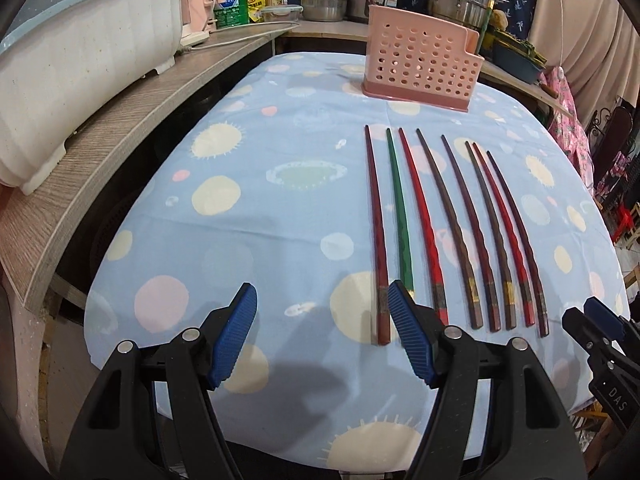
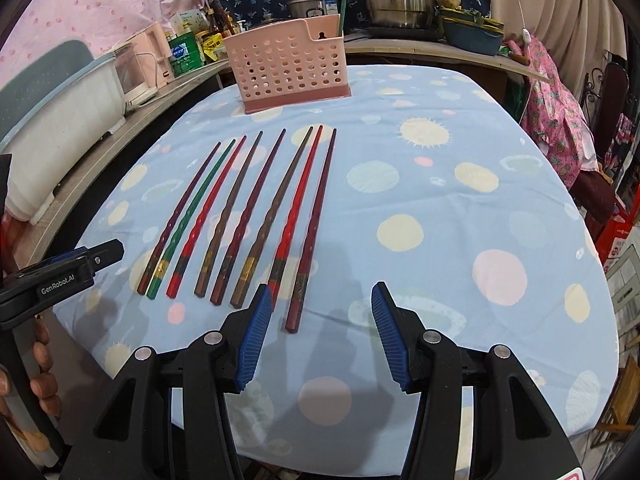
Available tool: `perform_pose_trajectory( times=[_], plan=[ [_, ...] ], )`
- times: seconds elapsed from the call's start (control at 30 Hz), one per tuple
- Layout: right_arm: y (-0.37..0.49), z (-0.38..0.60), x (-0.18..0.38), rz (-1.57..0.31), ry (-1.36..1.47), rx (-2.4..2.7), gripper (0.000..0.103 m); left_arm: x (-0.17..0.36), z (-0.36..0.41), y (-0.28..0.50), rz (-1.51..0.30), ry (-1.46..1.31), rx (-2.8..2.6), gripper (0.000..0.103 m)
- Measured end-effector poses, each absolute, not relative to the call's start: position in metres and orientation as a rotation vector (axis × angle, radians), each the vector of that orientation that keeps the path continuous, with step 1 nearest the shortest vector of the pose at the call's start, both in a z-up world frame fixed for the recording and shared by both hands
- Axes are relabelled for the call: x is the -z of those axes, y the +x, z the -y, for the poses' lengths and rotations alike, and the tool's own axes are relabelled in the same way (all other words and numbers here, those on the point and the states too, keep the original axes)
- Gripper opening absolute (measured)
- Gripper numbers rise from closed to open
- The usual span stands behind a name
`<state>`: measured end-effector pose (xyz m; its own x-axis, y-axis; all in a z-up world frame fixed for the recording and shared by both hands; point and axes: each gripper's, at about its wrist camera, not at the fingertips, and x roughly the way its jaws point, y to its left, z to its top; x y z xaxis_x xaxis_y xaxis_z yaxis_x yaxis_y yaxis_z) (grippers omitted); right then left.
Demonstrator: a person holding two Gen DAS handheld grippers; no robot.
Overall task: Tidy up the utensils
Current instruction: 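Close the left tool on a dark red chopstick while the right tool closes on a brown chopstick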
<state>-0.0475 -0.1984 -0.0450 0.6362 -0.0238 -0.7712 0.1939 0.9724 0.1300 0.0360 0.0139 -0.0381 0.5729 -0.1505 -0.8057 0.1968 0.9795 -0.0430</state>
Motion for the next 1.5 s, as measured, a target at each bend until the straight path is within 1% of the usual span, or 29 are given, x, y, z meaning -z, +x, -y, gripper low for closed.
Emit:
perform_pose_trajectory(
  times=[0.1, 0.17, 0.2, 0.27, 0.33, 0.43, 0.6, 1.13, 1.2, 1.5],
  plan=[
    [-0.047, 0.196, 0.049, -0.881, 0.204, 0.123, 0.048, 0.042, -0.012, 0.035, -0.945, 0.066, 0.209, 0.065],
    [-0.045, 0.195, 0.051, -0.886, 0.199, 0.122, 0.044, 0.044, -0.01, 0.035, -0.95, 0.068, 0.212, 0.065],
    [-0.044, 0.195, 0.052, -0.89, 0.197, 0.122, 0.04, 0.045, -0.009, 0.035, -0.952, 0.069, 0.213, 0.065],
    [-0.042, 0.194, 0.055, -0.897, 0.199, 0.118, 0.038, 0.047, -0.007, 0.034, -0.955, 0.073, 0.215, 0.065],
    [-0.041, 0.193, 0.057, -0.904, 0.201, 0.111, 0.032, 0.048, -0.006, 0.035, -0.959, 0.078, 0.219, 0.065],
    [-0.039, 0.191, 0.059, -0.911, 0.198, 0.106, 0.026, 0.051, -0.003, 0.035, -0.966, 0.081, 0.221, 0.065],
    [-0.037, 0.189, 0.063, -0.922, 0.19, 0.103, 0.022, 0.055, -0.001, 0.034, -0.974, 0.085, 0.222, 0.065],
    [-0.03, 0.183, 0.068, -0.91, 0.159, 0.142, 0.021, 0.069, -0.002, 0.045, -1.002, 0.097, 0.219, 0.064],
    [-0.029, 0.182, 0.068, -0.91, 0.155, 0.149, 0.021, 0.069, -0.001, 0.046, -0.999, 0.099, 0.225, 0.063],
    [-0.026, 0.18, 0.069, -0.901, 0.155, 0.186, 0.021, 0.068, 0.005, 0.053, -1.003, 0.135, 0.276, 0.048]
  ],
)
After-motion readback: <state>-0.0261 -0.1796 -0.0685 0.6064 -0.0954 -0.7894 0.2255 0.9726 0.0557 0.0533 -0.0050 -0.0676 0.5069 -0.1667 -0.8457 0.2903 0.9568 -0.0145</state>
